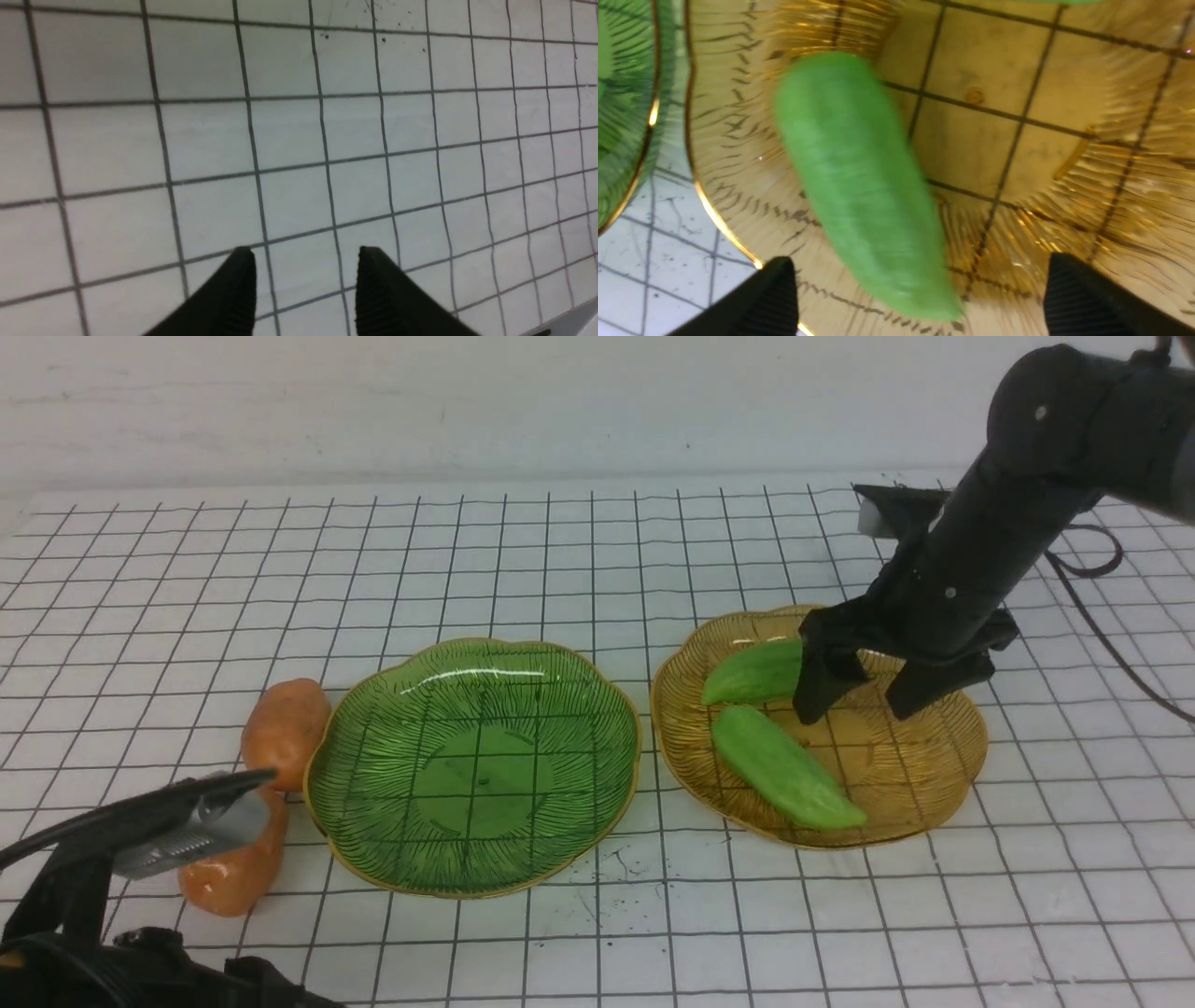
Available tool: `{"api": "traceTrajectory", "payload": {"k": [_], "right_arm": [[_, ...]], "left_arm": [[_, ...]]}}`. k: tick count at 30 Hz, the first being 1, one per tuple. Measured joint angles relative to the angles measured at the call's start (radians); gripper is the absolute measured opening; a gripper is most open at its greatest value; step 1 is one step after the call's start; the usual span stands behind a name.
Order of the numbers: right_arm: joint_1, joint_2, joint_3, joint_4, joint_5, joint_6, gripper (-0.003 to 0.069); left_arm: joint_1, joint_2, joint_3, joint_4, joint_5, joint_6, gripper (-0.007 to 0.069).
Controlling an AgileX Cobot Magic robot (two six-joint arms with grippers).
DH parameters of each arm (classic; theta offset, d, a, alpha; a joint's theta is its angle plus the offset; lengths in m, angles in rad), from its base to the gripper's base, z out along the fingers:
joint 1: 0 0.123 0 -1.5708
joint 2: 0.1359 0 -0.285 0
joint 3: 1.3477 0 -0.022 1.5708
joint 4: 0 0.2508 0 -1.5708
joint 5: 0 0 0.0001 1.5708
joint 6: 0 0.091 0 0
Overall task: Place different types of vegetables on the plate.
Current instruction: 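Put the potatoes from the left side into the left plate with the left gripper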
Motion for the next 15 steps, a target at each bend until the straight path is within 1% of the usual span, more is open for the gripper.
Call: {"api": "traceTrajectory", "payload": {"k": [3, 5, 6, 9, 11, 12, 14, 15], "right_arm": [[-0.001, -0.009, 0.0, -0.047, 0.0, 0.023, 0.0677], [-0.002, -0.022, 0.0, -0.084, 0.0, 0.059, 0.0645], [-0.003, -0.047, 0.0, -0.105, 0.001, 0.087, 0.0595], [-0.004, -0.124, 0.012, -0.101, 0.001, 0.11, 0.0437], [-0.004, -0.206, 0.049, -0.065, 0.001, 0.118, 0.0281], [-0.003, -0.282, 0.095, -0.027, 0.001, 0.106, 0.0167], [0.003, -0.401, 0.182, 0.017, 0.005, 0.074, 0.0041], [0.006, -0.449, 0.222, 0.028, 0.01, 0.06, 0.0018]], "left_arm": [[0.0, 0.0, -0.068, 0.084, 0.0, -0.04, 0.0345], [0.0, 0.0, -0.125, 0.153, 0.001, -0.092, 0.0378], [0.0, 0.001, -0.192, 0.249, 0.001, -0.162, 0.0409], [0.0, 0.01, -0.269, 0.407, 0.001, -0.275, 0.0437], [0.0, 0.027, -0.294, 0.524, 0.0, -0.381, 0.0447], [0.0, 0.049, -0.296, 0.594, 0.004, -0.461, 0.0447], [0.0, 0.102, -0.296, 0.668, 0.013, -0.534, 0.0447], [0.0, 0.146, -0.297, 0.696, 0.013, -0.552, 0.0447]]}}
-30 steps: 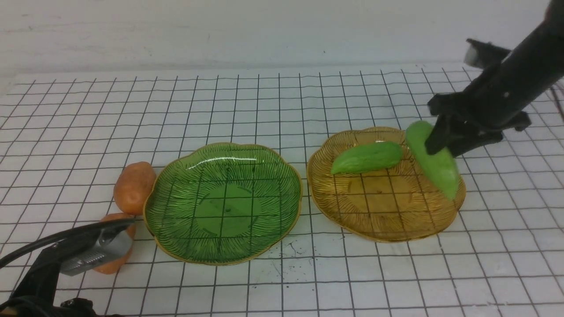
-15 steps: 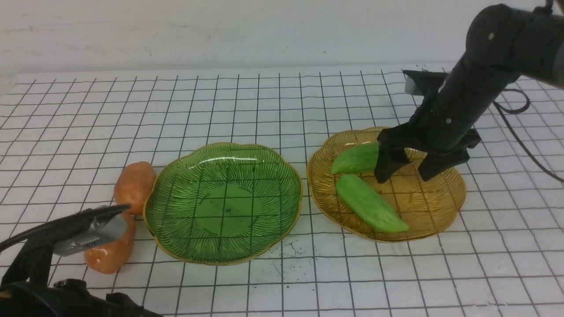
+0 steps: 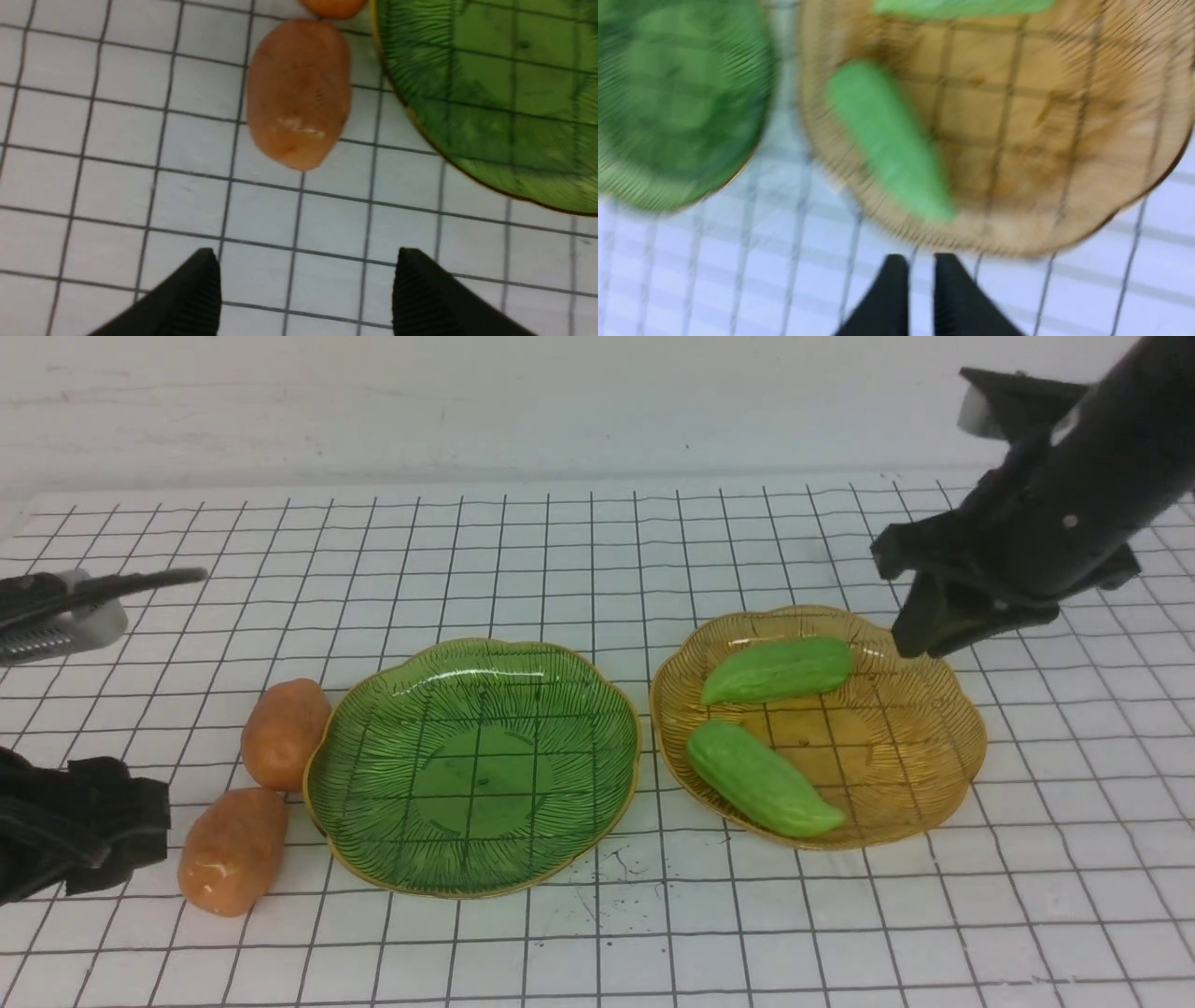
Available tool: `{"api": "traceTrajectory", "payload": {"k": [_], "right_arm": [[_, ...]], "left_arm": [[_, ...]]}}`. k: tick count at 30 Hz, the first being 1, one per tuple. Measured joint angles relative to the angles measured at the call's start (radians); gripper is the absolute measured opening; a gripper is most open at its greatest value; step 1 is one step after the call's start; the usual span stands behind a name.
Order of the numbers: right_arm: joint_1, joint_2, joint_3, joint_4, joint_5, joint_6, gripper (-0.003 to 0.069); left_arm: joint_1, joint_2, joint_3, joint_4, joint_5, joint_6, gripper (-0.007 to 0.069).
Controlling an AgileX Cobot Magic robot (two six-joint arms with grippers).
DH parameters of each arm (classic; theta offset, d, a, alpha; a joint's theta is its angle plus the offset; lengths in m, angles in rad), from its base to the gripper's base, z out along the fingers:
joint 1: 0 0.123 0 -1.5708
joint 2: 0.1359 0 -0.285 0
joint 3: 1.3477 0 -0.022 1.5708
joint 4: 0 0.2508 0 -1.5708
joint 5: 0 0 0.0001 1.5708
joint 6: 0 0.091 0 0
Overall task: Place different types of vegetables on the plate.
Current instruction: 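Put the potatoes from the left side into the left plate with the left gripper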
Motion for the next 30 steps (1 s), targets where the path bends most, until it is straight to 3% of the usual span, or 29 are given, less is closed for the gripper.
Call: {"api": "traceTrajectory", "payload": {"k": [5, 10, 18, 30], "right_arm": [[0.009, -0.214, 0.206, 0.007, 0.01, -0.045, -0.0013], [0.009, -0.355, 0.344, -0.03, 0.016, -0.059, -0.0014], [0.009, -0.373, 0.356, -0.035, 0.017, -0.061, -0.0014], [0.009, -0.373, 0.356, -0.032, 0.017, -0.061, -0.0014]], "left_arm": [[0.0, 0.19, -0.046, 0.028, -0.035, -0.014, 0.0448], [0.0, 0.378, -0.136, -0.013, -0.057, 0.057, 0.0489], [-0.001, 0.51, -0.169, 0.02, -0.151, 0.078, 0.056], [-0.001, 0.643, -0.173, 0.052, -0.172, 0.067, 0.0563]]}}
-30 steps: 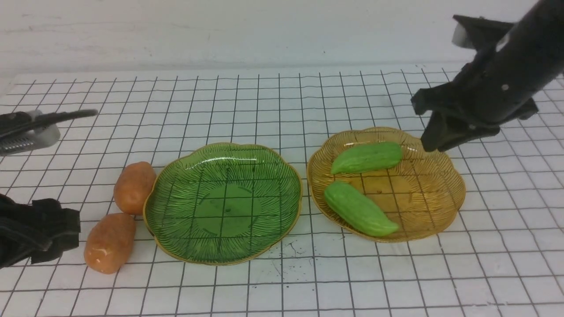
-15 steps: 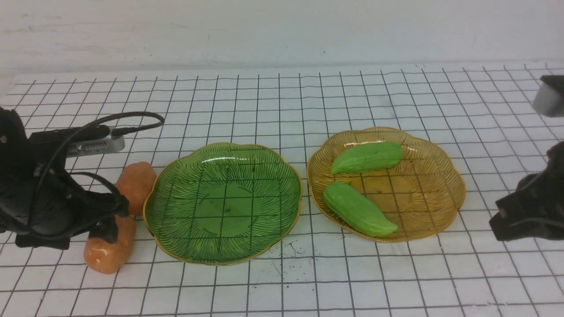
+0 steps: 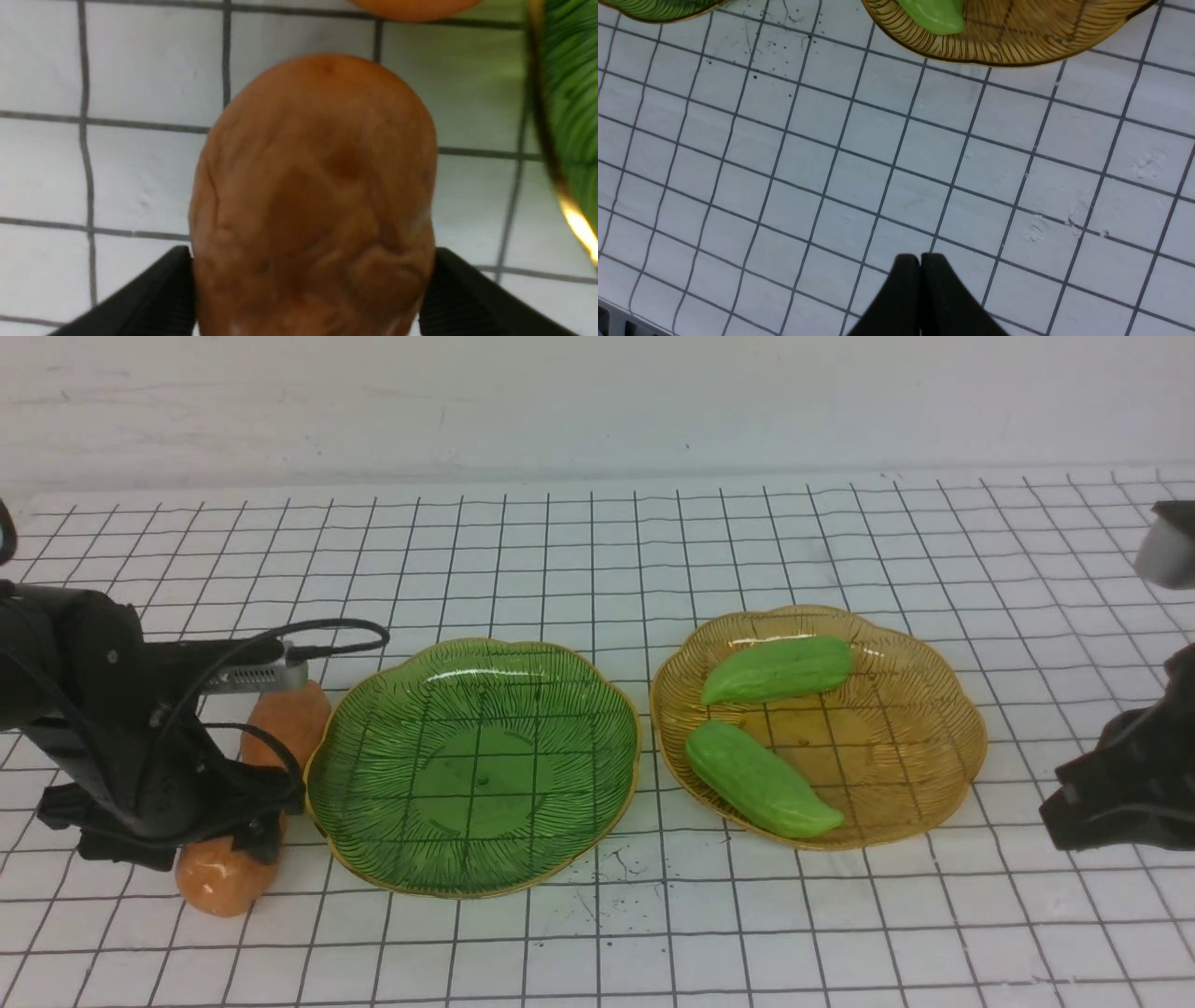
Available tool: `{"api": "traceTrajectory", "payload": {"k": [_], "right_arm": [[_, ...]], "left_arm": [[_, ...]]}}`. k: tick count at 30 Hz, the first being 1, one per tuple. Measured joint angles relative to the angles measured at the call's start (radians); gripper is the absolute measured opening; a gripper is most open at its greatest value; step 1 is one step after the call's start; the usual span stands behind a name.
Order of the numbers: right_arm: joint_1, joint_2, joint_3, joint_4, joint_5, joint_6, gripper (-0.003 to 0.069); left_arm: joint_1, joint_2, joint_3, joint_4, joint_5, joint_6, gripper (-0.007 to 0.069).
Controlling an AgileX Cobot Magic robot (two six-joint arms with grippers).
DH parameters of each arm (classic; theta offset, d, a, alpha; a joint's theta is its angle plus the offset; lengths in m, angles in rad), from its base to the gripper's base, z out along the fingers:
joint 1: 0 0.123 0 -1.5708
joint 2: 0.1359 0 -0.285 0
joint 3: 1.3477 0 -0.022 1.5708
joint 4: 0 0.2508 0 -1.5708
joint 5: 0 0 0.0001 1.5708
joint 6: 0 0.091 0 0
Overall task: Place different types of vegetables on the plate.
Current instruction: 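Put the potatoes from the left side into the left plate with the left gripper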
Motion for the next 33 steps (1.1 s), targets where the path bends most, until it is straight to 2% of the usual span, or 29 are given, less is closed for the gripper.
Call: {"api": "traceTrajectory", "payload": {"k": [6, 14, 20, 21, 24, 26, 30, 33], "right_arm": [[0.0, 0.0, 0.0, 0.0, 0.0, 0.0, -0.0014], [0.0, 0.0, 0.0, 0.0, 0.0, 0.0, -0.0014], [0.0, 0.0, 0.0, 0.0, 0.0, 0.0, -0.0014], [0.0, 0.0, 0.0, 0.0, 0.0, 0.0, -0.0014], [0.0, 0.0, 0.0, 0.0, 0.0, 0.0, -0.0014], [0.0, 0.0, 0.0, 0.0, 0.0, 0.0, -0.0014], [0.0, 0.0, 0.0, 0.0, 0.0, 0.0, -0.0014], [0.0, 0.0, 0.0, 0.0, 0.0, 0.0, -0.0014]], "left_arm": [[0.0, 0.016, -0.008, 0.016, 0.016, -0.006, 0.051], [0.0, -0.04, -0.106, 0.078, 0.16, -0.028, 0.051], [-0.02, -0.121, -0.217, 0.02, 0.211, -0.048, 0.051], [-0.06, -0.138, -0.26, -0.057, 0.207, -0.022, 0.051], [-0.121, -0.13, -0.278, -0.134, 0.177, -0.001, 0.051], [-0.199, -0.098, -0.285, -0.201, 0.127, 0.009, 0.051], [-0.329, 0.008, -0.323, -0.237, 0.041, 0.027, 0.051], [-0.371, 0.064, -0.359, -0.238, 0.03, 0.028, 0.051]]}}
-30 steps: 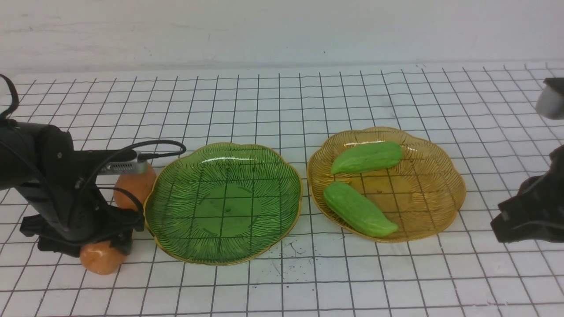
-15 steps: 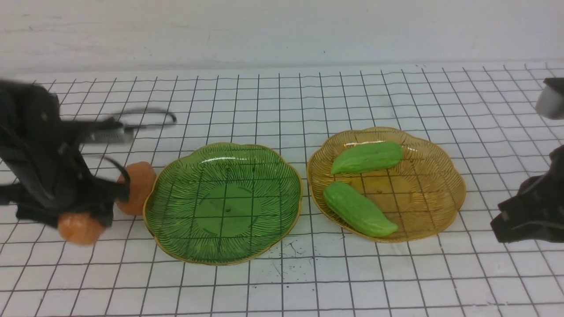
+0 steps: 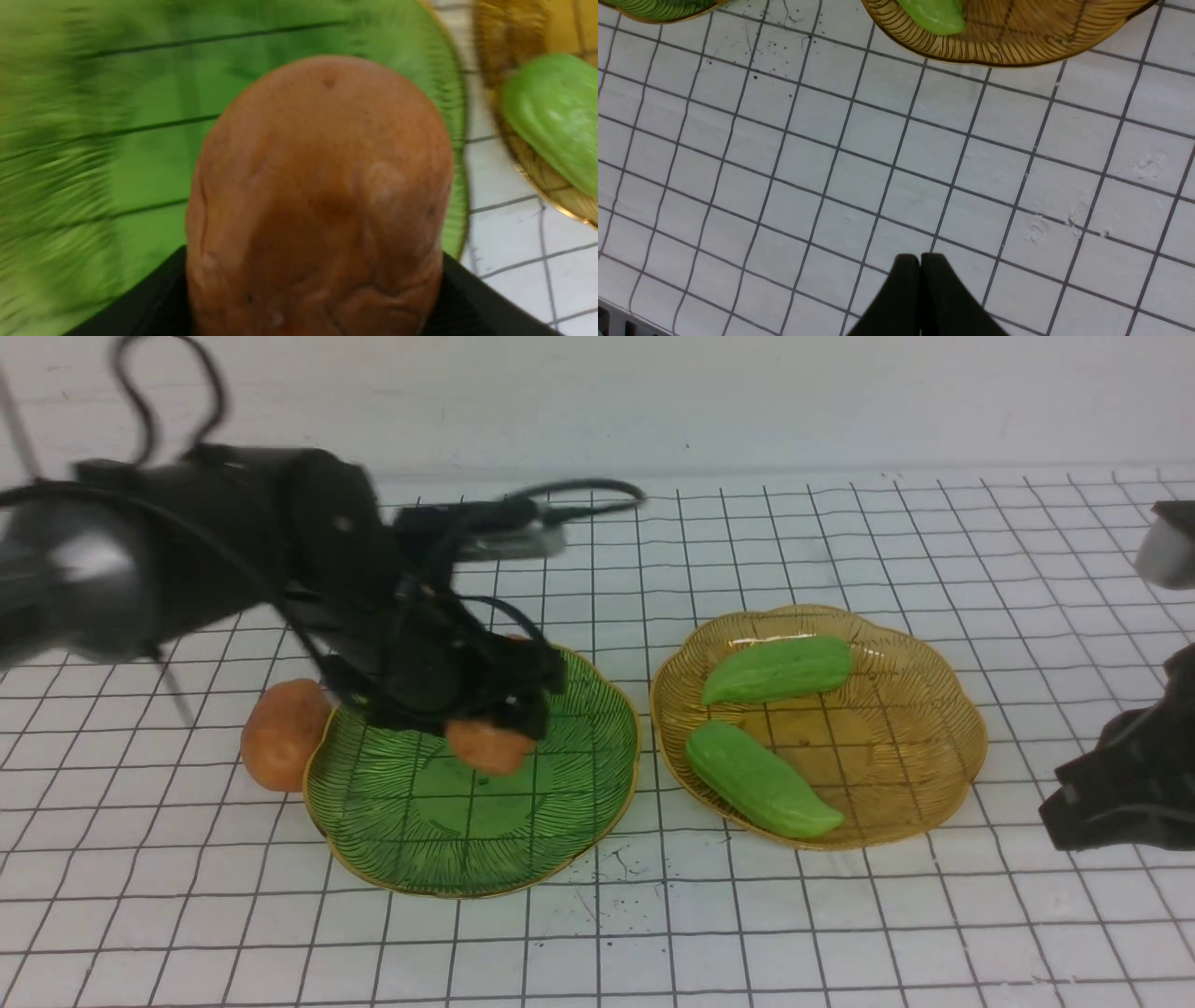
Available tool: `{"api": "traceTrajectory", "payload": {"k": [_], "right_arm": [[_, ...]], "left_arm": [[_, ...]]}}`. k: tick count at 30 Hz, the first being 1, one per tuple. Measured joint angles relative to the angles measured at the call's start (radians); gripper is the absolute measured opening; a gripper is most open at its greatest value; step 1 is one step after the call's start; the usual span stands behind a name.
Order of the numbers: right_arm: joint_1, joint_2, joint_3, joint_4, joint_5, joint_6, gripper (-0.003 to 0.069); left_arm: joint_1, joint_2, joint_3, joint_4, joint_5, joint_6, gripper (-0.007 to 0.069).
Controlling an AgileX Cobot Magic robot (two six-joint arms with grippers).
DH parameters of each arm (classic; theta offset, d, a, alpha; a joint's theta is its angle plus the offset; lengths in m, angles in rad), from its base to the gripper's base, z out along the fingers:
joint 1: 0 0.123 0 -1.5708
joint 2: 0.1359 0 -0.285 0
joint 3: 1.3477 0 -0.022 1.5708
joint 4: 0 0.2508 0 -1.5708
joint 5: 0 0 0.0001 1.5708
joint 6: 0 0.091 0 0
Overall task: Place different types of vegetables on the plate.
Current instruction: 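Put the potatoes from the left side into the left plate with the left gripper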
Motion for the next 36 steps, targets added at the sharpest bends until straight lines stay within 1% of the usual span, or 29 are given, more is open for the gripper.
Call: {"api": "traceTrajectory", "payload": {"k": [1, 5, 8, 12, 17, 18, 20, 21, 22, 23, 25, 26, 27, 28, 29, 30, 31, 33, 36], "right_arm": [[0.0, 0.0, 0.0, 0.001, 0.0, 0.0, -0.0014], [0.0, 0.0, 0.0, 0.001, 0.0, 0.0, -0.0014], [0.0, 0.0, 0.0, 0.001, 0.0, 0.0, -0.0014], [0.0, 0.0, 0.0, 0.001, 0.0, 0.001, -0.0014], [0.0, 0.0, 0.0, 0.0, 0.0, 0.002, -0.0014], [0.0, 0.0, 0.0, 0.0, 0.0, 0.002, -0.0014], [0.0, 0.0, 0.0, 0.0, 0.0, 0.002, -0.0014], [0.0, 0.0, 0.0, 0.0, 0.0, 0.002, -0.0014], [0.0, 0.0, 0.0, 0.0, 0.0, 0.002, -0.0014], [0.0, 0.0, 0.0, 0.0, 0.0, 0.003, -0.0014], [0.0, 0.0, 0.0, 0.0, 0.0, 0.003, -0.0014], [0.0, 0.0, 0.0, 0.0, 0.0, 0.003, -0.0014], [0.0, 0.0, 0.0, 0.0, 0.0, 0.003, -0.0014], [0.0, 0.0, 0.0, 0.0, 0.0, 0.003, -0.0014], [0.0, 0.0, 0.0, 0.0, 0.0, 0.003, -0.0014], [0.0, 0.0, 0.0, 0.0, 0.0, 0.003, -0.0014], [0.0, 0.0, 0.0, 0.0, 0.0, 0.003, -0.0014], [0.0, 0.0, 0.0, 0.0, 0.0, 0.003, -0.0014], [0.0, 0.0, 0.0, 0.0, 0.0, 0.003, -0.0014]], "left_arm": [[-0.02, 0.033, -0.021, -0.003, 0.0, 0.0, 0.051], [-0.035, 0.071, -0.048, -0.015, 0.003, 0.0, 0.0524], [-0.036, 0.083, -0.051, -0.016, 0.005, 0.0, 0.0591], [-0.036, 0.083, -0.071, -0.016, 0.024, 0.002, 0.0649], [-0.036, 0.084, -0.135, -0.011, 0.079, 0.009, 0.0654], [-0.036, 0.084, -0.158, 0.003, 0.094, 0.01, 0.0647], [-0.029, 0.084, -0.207, 0.052, 0.135, 0.011, 0.061], [-0.026, 0.084, -0.212, 0.059, 0.139, 0.011, 0.061], [-0.016, 0.084, -0.235, 0.089, 0.159, 0.011, 0.058], [0.015, 0.084, -0.28, 0.151, 0.208, 0.011, 0.0505], [0.099, 0.084, -0.355, 0.201, 0.288, 0.014, 0.037], [0.108, 0.084, -0.368, 0.207, 0.307, 0.017, 0.0337], [0.199, 0.084, -0.41, 0.222, 0.386, 0.031, 0.0197], [0.209, 0.084, -0.417, 0.223, 0.402, 0.036, 0.0162], [0.284, 0.084, -0.429, 0.223, 0.434, 0.055, 0.0094], [0.336, 0.083, -0.427, 0.212, 0.449, 0.073, 0.004], [0.408, 0.083, -0.415, 0.191, 0.456, 0.085, 0.0016], [0.48, 0.083, -0.386, 0.141, 0.462, 0.095, 0.0001], [0.572, 0.1, -0.327, 0.005, 0.473, 0.12, -0.0006]]}}
